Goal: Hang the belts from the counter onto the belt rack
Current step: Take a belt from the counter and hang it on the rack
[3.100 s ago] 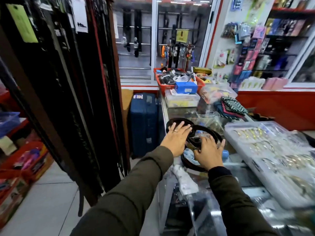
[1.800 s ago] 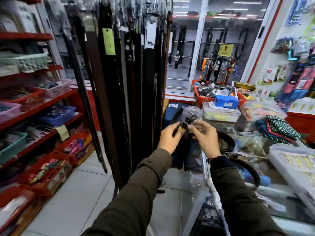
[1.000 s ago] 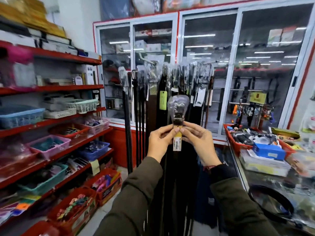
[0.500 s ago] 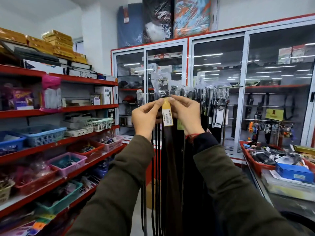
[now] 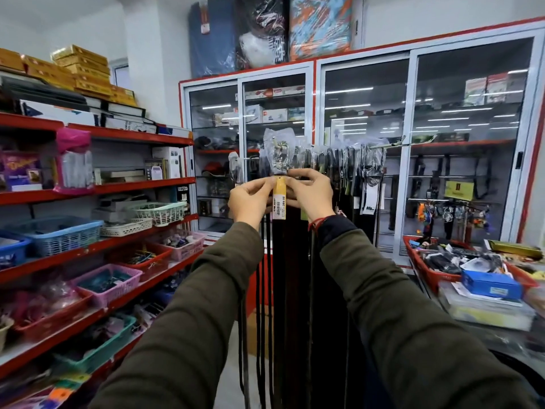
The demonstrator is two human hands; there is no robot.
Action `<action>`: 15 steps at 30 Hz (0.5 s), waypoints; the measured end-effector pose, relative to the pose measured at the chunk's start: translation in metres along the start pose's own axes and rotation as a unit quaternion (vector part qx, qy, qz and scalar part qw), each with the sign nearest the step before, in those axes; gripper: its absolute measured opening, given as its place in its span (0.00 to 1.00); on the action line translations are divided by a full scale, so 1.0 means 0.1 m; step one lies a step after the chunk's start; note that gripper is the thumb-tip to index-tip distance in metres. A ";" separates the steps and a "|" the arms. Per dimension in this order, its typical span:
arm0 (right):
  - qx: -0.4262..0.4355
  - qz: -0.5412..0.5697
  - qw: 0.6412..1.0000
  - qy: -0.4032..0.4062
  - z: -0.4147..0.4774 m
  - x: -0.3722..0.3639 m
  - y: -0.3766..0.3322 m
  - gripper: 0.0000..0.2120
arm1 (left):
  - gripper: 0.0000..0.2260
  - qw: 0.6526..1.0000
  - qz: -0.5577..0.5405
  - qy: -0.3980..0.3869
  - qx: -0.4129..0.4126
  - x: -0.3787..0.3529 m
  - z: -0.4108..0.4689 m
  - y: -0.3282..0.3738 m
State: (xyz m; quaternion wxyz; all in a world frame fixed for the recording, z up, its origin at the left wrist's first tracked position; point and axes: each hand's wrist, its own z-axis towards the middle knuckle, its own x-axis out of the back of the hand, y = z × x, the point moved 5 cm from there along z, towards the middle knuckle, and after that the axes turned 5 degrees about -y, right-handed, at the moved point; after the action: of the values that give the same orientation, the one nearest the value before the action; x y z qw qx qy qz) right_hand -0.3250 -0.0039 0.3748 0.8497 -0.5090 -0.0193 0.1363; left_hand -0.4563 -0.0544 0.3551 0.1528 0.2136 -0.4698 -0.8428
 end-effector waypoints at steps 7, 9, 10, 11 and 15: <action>0.138 -0.217 0.966 0.019 -0.35 0.25 0.23 0.20 | 0.19 0.953 0.250 0.018 -0.169 -0.16 -0.36 -0.22; 0.168 -0.261 0.950 0.028 -0.51 0.41 0.36 0.20 | 0.21 0.924 0.323 0.021 -0.205 -0.24 -0.54 -0.36; 0.175 -0.278 0.944 0.036 -0.59 0.51 0.43 0.20 | 0.22 0.905 0.360 0.021 -0.224 -0.28 -0.64 -0.43; 0.179 -0.297 0.937 0.047 -0.67 0.61 0.50 0.21 | 0.23 0.887 0.393 0.018 -0.242 -0.32 -0.75 -0.50; 0.163 -0.395 0.901 0.076 -1.02 1.12 0.82 0.23 | 0.24 0.862 0.422 -0.040 -0.280 -0.55 -1.20 -0.87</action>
State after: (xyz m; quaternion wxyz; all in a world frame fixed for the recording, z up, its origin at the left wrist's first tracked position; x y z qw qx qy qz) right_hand -0.2170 -0.0275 0.2425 0.9039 -0.3227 -0.1317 -0.2480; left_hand -0.3529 -0.0722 0.2366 0.5280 -0.0904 -0.2650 -0.8018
